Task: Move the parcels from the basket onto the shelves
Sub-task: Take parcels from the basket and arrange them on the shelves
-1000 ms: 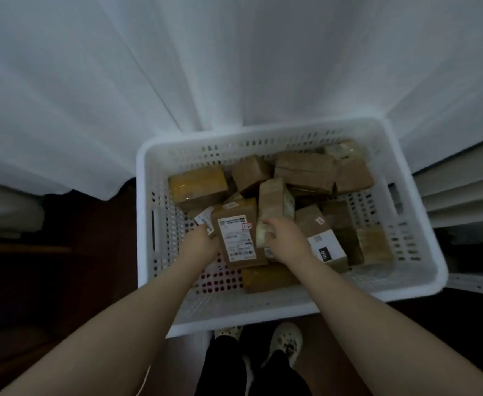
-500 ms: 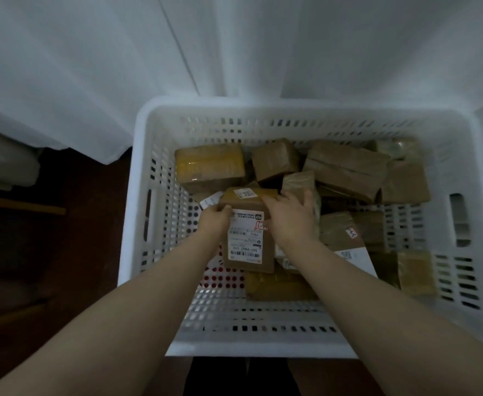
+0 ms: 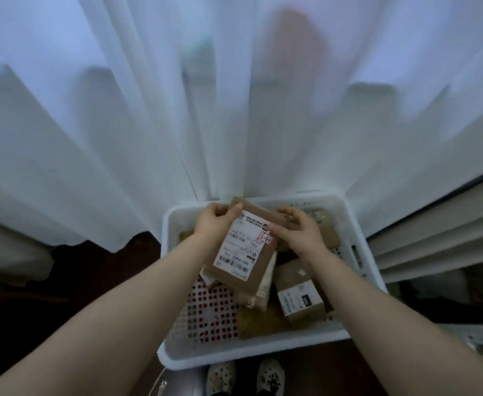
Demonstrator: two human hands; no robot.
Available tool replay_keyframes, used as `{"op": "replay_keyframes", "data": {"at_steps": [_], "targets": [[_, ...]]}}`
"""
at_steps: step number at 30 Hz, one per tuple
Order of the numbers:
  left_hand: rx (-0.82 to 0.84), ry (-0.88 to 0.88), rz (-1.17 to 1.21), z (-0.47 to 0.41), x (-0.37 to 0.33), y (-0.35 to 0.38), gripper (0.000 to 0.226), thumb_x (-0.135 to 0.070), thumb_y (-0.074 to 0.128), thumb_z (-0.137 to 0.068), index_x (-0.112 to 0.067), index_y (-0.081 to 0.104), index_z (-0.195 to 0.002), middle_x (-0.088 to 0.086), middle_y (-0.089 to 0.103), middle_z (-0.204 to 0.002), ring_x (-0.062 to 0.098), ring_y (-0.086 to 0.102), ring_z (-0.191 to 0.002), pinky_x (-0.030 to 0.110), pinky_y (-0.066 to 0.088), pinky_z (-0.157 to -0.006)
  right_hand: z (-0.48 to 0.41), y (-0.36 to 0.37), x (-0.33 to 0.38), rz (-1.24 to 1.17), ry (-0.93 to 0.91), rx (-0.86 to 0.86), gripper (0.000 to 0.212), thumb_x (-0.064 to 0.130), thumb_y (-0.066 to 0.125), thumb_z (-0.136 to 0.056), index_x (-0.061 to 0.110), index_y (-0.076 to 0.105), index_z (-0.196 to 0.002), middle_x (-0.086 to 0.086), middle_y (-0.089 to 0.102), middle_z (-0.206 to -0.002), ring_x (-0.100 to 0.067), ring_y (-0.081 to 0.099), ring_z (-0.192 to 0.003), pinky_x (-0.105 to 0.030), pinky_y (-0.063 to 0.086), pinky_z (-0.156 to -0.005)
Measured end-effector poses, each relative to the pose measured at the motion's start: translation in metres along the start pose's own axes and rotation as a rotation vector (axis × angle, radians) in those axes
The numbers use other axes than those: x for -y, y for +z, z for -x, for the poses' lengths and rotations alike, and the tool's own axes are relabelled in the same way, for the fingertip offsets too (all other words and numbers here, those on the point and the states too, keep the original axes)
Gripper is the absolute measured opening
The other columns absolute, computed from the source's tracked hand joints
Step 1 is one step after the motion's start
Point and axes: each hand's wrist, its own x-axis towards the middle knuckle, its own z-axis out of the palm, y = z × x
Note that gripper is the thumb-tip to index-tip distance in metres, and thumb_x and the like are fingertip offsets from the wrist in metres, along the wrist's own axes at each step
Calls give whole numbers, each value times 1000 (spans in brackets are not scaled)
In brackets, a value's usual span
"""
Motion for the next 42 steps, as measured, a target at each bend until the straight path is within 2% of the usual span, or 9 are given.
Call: {"op": "replay_keyframes", "data": {"at_steps": [6,11,14,16,20,24,35,39,42], "targets": [[170,227,-314,51,-83,7,41,-52,63,-85,-20,57,-110,-3,67,-86,18,67,-76,33,56,-73,59,-43,51,-352,210,3,101,2,78,-71,18,19,-151,-21,57,-125,-31,71,-86,-49,58,-75],[294,422,-474,96,-134,33,41,-50,56,-90,-23,57,-121,3,67,-112,16,64,-84,28,52,-74,104,-69,67,-498,128,-76,62,10,71,-80,1,44,-135,-15,70,-99,-18,70,-75,-27,54,-56],[-71,604,-493,118,-154,52,64,-47,56,-87,-19,38,-142,4,43,-145,25,42,-130,44,25,-113,121,-89,69,-712,52,-234,29,20,70,-83,6,63,-108,-8,71,-91,-17,66,-84,-27,53,-66],[-267,574,-340,139,-160,63,77,-44,59,-84,-14,26,-146,10,25,-152,29,24,-139,45,17,-116,136,-105,73,-889,3,-289,17,21,67,-85,12,64,-99,-6,68,-90,-15,63,-83,-26,51,-71],[190,160,208,184,-147,100,93,-50,69,-78,-12,20,-147,12,23,-151,32,29,-135,47,32,-110,170,-131,78,-1094,-93,-305,21,19,65,-85,12,61,-105,-8,63,-99,-19,59,-90,-27,49,-79],[652,108,231,222,-131,140,86,-51,75,-69,-10,41,-136,11,46,-141,28,40,-133,54,35,-107,201,-150,74,-1144,-168,-263,29,15,64,-82,10,61,-111,-9,64,-100,-19,60,-93,-27,52,-86],[835,236,287,277,-125,178,53,-21,71,-81,-12,52,-129,7,70,-105,21,67,-92,43,51,-82,272,-192,39,-994,-204,-179,42,16,76,-71,11,60,-110,-9,64,-96,-20,60,-90,-31,53,-87],[833,269,271,290,-126,186,44,-11,70,-81,-12,57,-122,8,73,-100,23,68,-95,45,54,-85,294,-229,21,-874,-160,-252,87,45,88,-40,24,53,-117,-7,52,-104,-18,52,-89,-31,50,-74],[842,300,181,298,-124,192,45,-10,71,-80,-13,56,-122,9,72,-100,26,67,-100,46,55,-83,315,-266,7,-902,-165,-392,103,56,84,-50,24,41,-139,-12,44,-134,-25,45,-123,-35,39,-99]]}}
